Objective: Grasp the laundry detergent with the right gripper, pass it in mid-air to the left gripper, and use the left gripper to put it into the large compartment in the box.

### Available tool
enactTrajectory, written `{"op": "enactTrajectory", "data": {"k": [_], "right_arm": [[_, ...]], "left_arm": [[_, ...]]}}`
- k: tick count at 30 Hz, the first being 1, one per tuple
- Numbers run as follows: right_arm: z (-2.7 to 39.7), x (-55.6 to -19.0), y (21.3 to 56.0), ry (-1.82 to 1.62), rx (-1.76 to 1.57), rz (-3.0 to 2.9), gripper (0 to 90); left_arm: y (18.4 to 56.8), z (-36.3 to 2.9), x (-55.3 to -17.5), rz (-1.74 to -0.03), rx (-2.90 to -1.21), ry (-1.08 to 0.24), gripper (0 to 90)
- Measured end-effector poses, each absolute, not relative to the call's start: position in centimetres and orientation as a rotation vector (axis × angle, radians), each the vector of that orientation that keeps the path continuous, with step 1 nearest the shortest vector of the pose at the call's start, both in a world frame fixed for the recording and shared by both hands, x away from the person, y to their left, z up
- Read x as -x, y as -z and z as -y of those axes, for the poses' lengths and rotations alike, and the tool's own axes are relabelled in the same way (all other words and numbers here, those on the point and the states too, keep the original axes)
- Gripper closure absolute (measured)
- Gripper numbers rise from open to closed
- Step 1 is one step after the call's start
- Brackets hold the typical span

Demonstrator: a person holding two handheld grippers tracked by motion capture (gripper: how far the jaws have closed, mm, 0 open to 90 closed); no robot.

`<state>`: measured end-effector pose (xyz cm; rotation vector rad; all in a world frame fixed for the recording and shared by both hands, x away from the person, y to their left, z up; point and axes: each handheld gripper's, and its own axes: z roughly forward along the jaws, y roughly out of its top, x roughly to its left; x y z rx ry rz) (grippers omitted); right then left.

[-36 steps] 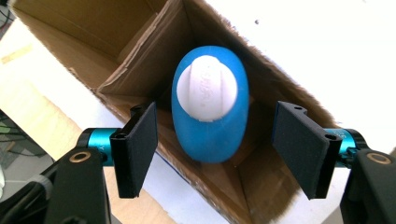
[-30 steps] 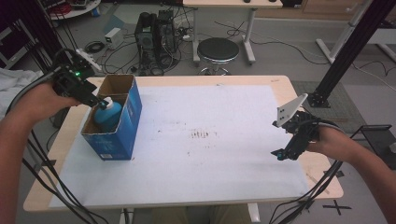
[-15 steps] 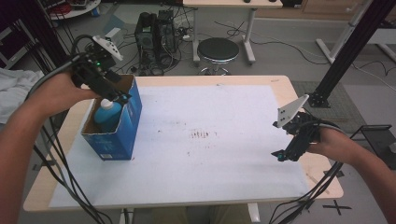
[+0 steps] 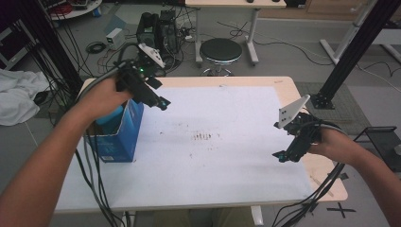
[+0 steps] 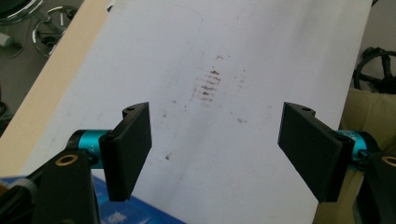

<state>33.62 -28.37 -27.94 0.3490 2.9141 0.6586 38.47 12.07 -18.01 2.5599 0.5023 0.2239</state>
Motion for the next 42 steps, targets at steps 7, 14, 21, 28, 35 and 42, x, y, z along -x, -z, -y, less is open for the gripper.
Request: {"op": "enactTrajectory", "data": {"k": [7, 14, 21, 28, 35, 42], "right_arm": [[28.0, -33.9, 27.9, -0.687, -0.330, -2.901, 2.0], [27.8, -34.0, 28.0, -0.679, -0.323, -2.904, 2.0], [27.7, -33.9, 28.0, -0.675, -0.335, -2.903, 2.0], [27.8, -33.8, 27.9, -0.687, -0.326, -2.900, 2.0], [27.8, -33.8, 27.7, -0.695, -0.335, -2.900, 2.0], [27.5, -34.2, 27.5, -0.694, -0.332, -2.903, 2.0]], "left_arm": [[19.5, -8.5, -39.2, -0.347, -2.628, -0.159, 26.0], [20.7, -5.8, -39.4, -0.221, -2.683, -0.114, 26.0], [22.0, -4.5, -39.7, -0.247, -2.729, -0.234, 10.9], [22.9, -4.3, -40.2, -0.286, -2.741, -0.244, 5.8], [22.7, -4.6, -40.2, -0.326, -2.704, -0.234, 5.9], [22.7, -4.8, -39.6, -0.348, -2.697, -0.205, 5.9]]}}
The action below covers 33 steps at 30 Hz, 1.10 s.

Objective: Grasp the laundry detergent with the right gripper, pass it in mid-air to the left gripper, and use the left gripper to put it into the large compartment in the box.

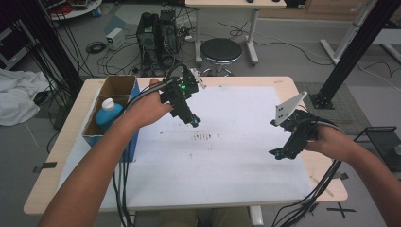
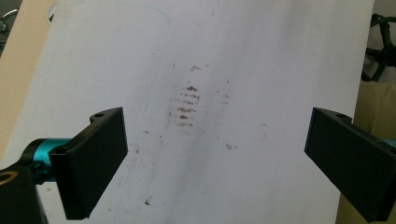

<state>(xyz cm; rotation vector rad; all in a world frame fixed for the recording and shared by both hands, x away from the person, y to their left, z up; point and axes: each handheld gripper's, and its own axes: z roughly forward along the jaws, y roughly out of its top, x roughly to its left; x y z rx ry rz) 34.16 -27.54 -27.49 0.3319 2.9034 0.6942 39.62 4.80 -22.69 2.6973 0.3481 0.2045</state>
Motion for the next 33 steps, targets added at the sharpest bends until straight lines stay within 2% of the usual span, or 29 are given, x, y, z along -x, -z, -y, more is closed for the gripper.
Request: {"op": "enactTrajectory", "data": {"k": [12, 33], "right_arm": [[27.18, -34.23, 27.44, -0.675, -0.328, -2.908, 2.0], [26.95, -34.05, 27.29, -0.677, -0.322, -2.903, 2.0]], "left_arm": [[23.05, -4.73, -39.63, -0.331, -2.744, -0.184, 5.9], [22.95, -5.13, -39.27, -0.356, -2.707, -0.192, 5.9]]}}
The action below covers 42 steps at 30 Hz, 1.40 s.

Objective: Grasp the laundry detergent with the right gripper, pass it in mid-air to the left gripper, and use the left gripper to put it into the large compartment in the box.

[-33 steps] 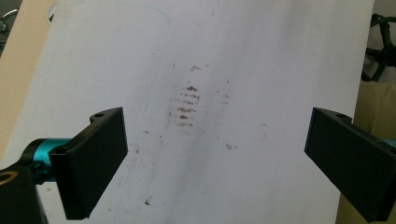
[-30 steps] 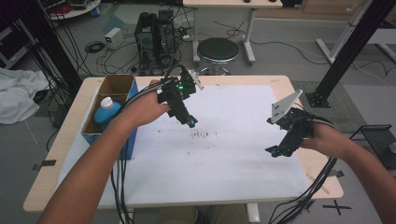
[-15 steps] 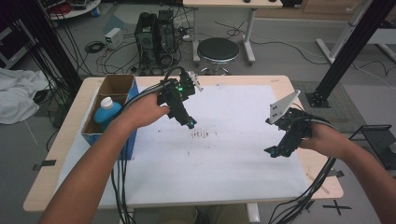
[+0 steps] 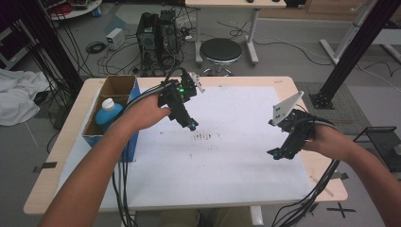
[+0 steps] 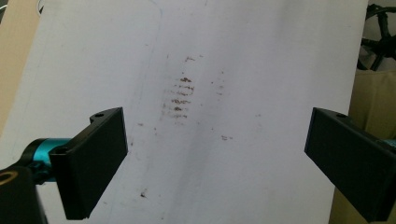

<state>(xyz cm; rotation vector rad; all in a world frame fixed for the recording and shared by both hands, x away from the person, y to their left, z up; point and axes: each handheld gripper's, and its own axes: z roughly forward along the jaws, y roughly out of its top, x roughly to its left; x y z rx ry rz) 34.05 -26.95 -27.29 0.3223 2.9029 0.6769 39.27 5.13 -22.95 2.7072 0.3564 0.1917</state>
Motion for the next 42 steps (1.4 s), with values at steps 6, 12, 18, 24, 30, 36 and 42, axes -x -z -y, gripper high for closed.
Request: {"op": "enactTrajectory", "data": {"k": [6, 12, 18, 24, 30, 36, 42], "right_arm": [[27.0, -34.0, 27.3, -0.680, -0.323, -2.898, 2.0], [27.0, -33.7, 27.2, -0.681, -0.326, -2.901, 2.0], [27.0, -34.1, 27.3, -0.685, -0.307, -2.904, 2.0], [27.1, -34.2, 27.3, -0.689, -0.327, -2.901, 2.0], [26.9, -34.1, 27.4, -0.681, -0.324, -2.903, 2.0], [26.9, -34.1, 27.4, -0.680, -0.315, -2.906, 2.0], [27.1, -34.0, 27.4, -0.678, -0.324, -2.905, 2.0]], "left_arm": [[22.9, -5.2, -39.4, -0.351, -2.725, -0.190, 5.9], [23.0, -4.7, -39.5, -0.317, -2.730, -0.180, 5.9], [23.2, -4.1, -39.8, -0.308, -2.730, -0.171, 5.9], [23.1, -4.2, -39.8, -0.301, -2.731, -0.166, 5.9], [23.1, -4.4, -39.7, -0.305, -2.720, -0.168, 5.9], [23.1, -4.3, -39.8, -0.302, -2.723, -0.171, 5.9], [23.1, -4.2, -39.8, -0.303, -2.737, -0.168, 5.9]]}}
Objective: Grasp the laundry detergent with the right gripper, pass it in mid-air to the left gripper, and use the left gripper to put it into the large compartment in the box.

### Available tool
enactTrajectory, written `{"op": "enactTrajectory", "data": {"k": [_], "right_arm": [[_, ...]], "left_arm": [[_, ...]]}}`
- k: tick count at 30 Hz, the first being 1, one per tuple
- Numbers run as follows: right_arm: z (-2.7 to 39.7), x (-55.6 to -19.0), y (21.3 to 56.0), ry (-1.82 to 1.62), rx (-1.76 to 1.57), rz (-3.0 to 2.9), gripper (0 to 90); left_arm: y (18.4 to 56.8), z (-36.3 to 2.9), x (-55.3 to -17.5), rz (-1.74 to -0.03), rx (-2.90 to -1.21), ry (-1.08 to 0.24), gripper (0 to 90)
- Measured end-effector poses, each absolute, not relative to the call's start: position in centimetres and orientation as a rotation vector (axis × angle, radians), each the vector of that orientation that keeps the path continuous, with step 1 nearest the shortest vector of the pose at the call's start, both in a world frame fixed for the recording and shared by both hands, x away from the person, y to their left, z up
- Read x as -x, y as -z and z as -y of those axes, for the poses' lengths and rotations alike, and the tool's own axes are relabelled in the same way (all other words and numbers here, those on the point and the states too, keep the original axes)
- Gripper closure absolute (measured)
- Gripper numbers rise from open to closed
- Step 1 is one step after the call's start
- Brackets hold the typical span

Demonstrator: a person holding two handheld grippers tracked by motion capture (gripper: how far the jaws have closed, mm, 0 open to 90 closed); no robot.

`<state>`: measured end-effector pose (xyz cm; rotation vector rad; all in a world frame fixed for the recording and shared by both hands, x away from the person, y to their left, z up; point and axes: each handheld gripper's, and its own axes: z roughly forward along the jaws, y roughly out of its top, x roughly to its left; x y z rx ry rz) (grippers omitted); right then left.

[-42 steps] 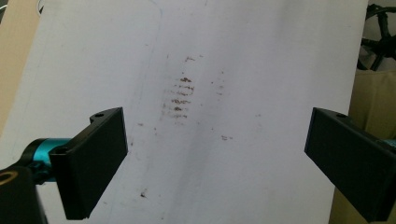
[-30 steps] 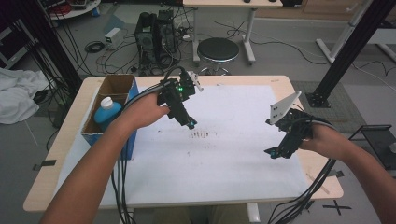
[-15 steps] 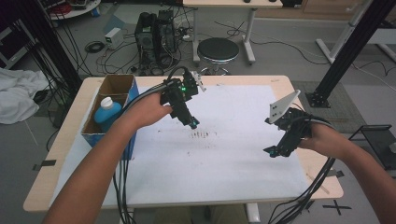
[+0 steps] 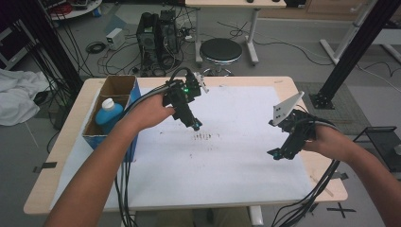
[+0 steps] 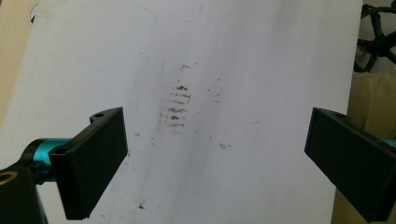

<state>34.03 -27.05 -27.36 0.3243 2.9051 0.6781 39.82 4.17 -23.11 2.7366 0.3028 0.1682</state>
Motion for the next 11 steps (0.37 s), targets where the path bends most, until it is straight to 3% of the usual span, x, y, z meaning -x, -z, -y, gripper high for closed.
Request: {"op": "enactTrajectory", "data": {"k": [11], "right_arm": [[26.92, -33.93, 27.39, -0.682, -0.325, -2.902, 2.0]], "left_arm": [[23.01, -4.27, -39.65, -0.304, -2.727, -0.174, 5.9]]}}
